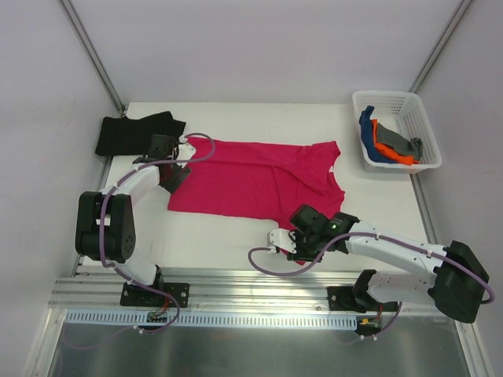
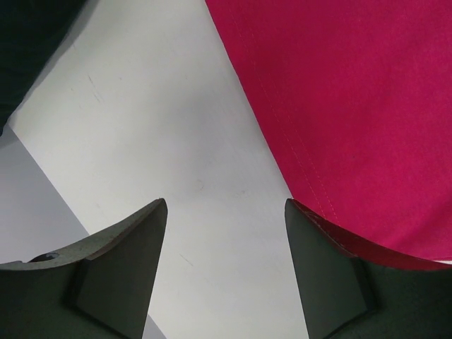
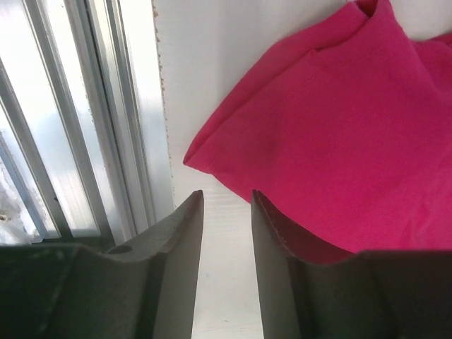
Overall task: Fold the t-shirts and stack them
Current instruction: Fold the tshirt
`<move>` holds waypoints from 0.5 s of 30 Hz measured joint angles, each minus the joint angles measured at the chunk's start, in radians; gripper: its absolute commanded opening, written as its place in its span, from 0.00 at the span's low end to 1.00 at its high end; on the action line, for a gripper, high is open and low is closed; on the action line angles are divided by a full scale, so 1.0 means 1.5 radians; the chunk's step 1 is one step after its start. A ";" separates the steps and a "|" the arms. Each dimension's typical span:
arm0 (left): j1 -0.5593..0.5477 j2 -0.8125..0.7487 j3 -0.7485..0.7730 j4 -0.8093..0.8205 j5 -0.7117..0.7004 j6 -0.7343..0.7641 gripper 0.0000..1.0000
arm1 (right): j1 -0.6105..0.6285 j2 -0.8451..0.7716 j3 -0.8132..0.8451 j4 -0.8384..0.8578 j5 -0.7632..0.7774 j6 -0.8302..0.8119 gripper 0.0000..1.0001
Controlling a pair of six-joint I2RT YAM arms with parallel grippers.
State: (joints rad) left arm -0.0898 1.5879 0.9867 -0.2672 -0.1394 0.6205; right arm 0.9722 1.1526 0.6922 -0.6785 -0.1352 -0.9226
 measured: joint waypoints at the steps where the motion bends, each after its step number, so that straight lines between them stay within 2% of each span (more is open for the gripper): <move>1: 0.000 0.001 0.000 0.000 0.000 0.001 0.68 | 0.002 0.002 0.001 0.001 -0.002 0.001 0.35; 15: 0.027 0.001 0.000 0.001 0.009 0.004 0.68 | 0.068 0.022 0.014 0.004 -0.025 0.016 0.34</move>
State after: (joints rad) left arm -0.0490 1.5898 0.9863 -0.2665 -0.1265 0.6266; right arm 1.0744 1.1854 0.7128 -0.6724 -0.1730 -0.8986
